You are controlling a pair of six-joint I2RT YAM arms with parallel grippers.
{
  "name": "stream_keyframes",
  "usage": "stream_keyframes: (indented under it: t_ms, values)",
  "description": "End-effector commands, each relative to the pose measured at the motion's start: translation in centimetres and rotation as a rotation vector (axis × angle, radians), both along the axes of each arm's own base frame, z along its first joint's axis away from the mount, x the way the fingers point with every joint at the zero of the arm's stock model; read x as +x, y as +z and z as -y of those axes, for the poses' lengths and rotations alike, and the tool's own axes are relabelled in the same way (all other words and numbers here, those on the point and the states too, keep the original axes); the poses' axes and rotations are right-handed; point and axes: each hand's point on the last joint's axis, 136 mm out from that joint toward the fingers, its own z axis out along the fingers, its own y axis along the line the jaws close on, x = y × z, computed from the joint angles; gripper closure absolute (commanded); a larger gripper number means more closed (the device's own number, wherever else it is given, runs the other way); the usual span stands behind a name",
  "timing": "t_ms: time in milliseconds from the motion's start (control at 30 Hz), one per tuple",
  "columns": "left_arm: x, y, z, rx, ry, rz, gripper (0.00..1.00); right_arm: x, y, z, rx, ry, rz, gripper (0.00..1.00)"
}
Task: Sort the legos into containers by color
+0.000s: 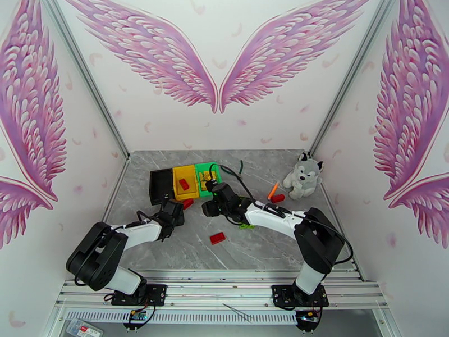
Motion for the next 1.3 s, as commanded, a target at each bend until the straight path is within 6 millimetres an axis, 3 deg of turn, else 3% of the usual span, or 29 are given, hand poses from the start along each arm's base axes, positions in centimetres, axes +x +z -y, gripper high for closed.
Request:
stream_keyframes:
  t_ms: [0, 233, 467, 767, 1033, 1267]
  values:
    - [0.8, 0.6, 0.4, -0.001, 0.001, 0.020, 0.45, -0.2, 1.0, -0.1, 0.038, -0.020, 0.020, 0.49]
    - [0.7, 0.7, 0.2, 0.004, 0.000, 0.018, 0.60, -0.5, 0.0, -0.2, 0.038, -0.017, -0.003, 0.49]
    - [0.5, 1.0, 0.9, -0.029, -0.023, 0.014, 0.68, -0.7, 0.2, -0.6, 0.047, -0.006, -0.005, 0.49]
    - [0.8, 6.3, 3.0, -0.172, -0.119, 0.124, 0.66, -0.8, 0.2, -0.9, 0.052, 0.005, -0.009, 0.50]
    - [5.7, 10.9, 2.9, -0.209, -0.121, 0.230, 0.64, -1.0, 0.3, -0.4, 0.050, -0.006, -0.008, 0.50]
    - [11.6, 12.2, 3.8, -0.216, -0.138, 0.251, 0.63, -1.8, 0.5, 1.2, 0.037, -0.037, 0.002, 0.50]
